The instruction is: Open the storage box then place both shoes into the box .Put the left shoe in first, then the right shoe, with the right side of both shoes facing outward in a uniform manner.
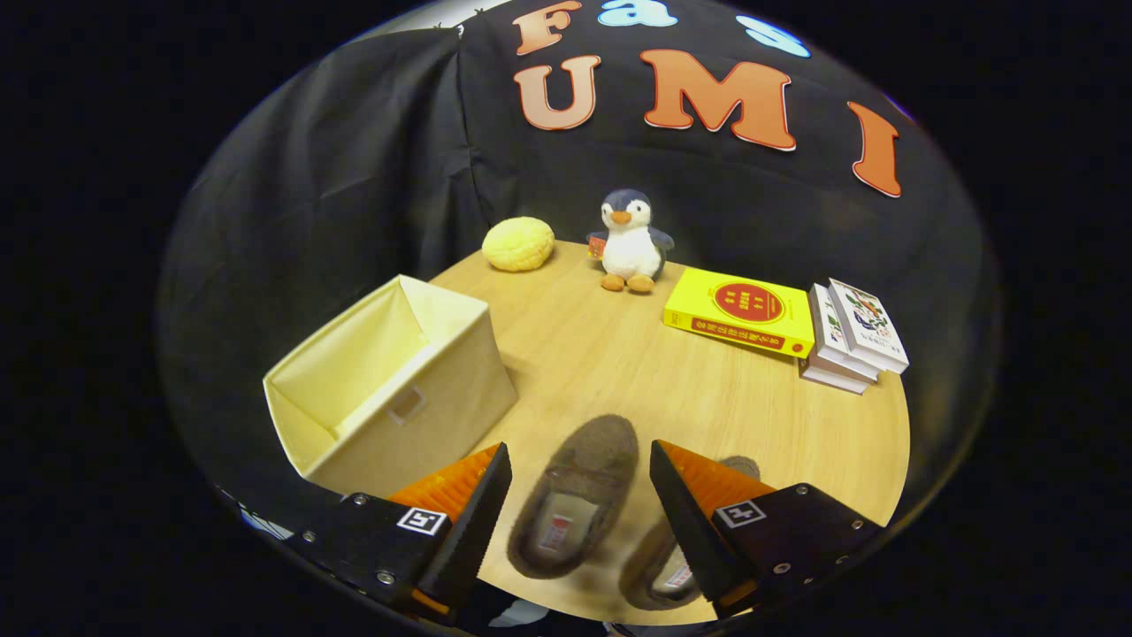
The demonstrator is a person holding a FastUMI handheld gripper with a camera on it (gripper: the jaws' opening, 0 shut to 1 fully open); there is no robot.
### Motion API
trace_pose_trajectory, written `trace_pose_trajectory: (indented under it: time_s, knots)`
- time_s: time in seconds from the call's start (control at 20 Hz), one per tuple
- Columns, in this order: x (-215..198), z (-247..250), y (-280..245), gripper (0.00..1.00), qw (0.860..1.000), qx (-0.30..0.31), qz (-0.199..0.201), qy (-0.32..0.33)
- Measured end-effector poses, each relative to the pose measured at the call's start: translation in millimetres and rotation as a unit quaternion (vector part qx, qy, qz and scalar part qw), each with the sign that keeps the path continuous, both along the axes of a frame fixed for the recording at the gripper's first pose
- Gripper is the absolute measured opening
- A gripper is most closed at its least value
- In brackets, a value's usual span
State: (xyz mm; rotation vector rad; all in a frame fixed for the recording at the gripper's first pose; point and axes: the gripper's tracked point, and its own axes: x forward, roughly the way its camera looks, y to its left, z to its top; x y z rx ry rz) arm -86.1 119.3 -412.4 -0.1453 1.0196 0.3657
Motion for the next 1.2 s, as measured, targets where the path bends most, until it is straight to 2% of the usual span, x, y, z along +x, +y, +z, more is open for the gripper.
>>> trace_pose_trajectory:
  time_s: [0.25,0.45,0.65,0.75,0.8,0.95,1.2]
  knots:
    - [-37.4,-51.5,-43.9,0.89,0.998,-0.033,0.005,0.044]
    - [-49.8,-84.3,-38.3,0.81,0.997,-0.015,-0.003,0.081]
    - [-42.2,-108.8,-32.1,0.72,0.996,-0.02,-0.018,0.087]
    - [-39.0,-122.4,-24.6,0.62,0.995,-0.015,-0.027,0.094]
    - [-35.9,-124.6,-20.0,0.53,0.995,-0.009,-0.034,0.094]
    - [-30.3,-124.6,-16.3,0.36,0.994,-0.013,-0.06,0.086]
    - [-27.0,-125.3,-18.2,0.09,0.987,-0.005,-0.126,0.104]
